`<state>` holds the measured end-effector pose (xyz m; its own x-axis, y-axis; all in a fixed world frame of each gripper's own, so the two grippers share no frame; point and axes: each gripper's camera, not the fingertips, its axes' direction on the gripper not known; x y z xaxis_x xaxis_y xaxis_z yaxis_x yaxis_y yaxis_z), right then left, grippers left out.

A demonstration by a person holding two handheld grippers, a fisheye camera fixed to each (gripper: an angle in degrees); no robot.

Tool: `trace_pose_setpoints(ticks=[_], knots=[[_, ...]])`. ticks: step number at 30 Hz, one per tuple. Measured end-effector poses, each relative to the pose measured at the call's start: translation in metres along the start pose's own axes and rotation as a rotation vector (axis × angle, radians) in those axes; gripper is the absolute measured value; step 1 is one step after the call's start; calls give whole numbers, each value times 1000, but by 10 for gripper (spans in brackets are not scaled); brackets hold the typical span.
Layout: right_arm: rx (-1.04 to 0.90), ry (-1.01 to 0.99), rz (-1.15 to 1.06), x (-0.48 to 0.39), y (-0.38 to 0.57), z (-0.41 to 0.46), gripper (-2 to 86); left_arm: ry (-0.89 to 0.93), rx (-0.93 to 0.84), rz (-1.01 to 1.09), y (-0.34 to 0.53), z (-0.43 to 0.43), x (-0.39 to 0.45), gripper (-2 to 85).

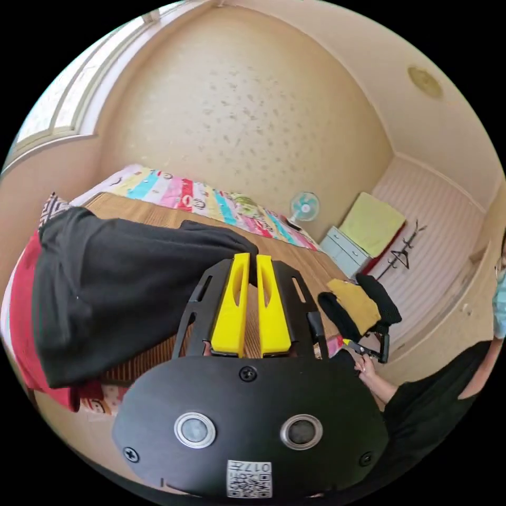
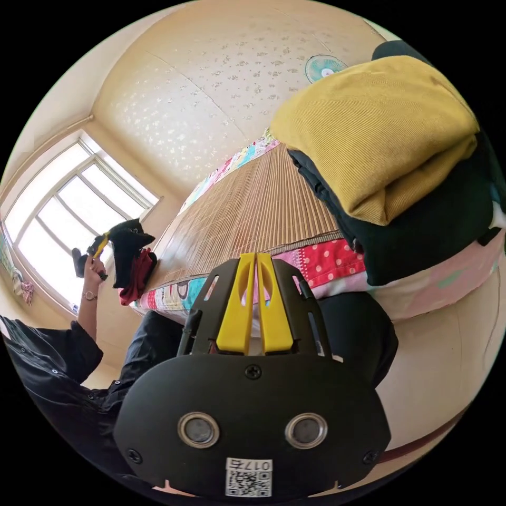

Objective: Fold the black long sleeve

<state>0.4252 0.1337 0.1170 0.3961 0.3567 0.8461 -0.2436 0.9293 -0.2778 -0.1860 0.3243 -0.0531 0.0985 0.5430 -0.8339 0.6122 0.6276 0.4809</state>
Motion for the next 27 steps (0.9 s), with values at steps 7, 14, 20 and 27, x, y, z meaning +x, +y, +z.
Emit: trace_pose_setpoints(ticks=[7,14,20,27], knots=[[38,-11,26,13,-7,-2,19,354,-378,43,119,138,94,29],[-94,-229,-38,-10,-23,36,91,347,-533,-192,214,169,107,25],[-250,-391,172,-3,-16,121,67,238,-650,-68,201,169,133,35],[-52,-255,14,-53,-13,69,32,192,-533,-78,163,141,129,61]])
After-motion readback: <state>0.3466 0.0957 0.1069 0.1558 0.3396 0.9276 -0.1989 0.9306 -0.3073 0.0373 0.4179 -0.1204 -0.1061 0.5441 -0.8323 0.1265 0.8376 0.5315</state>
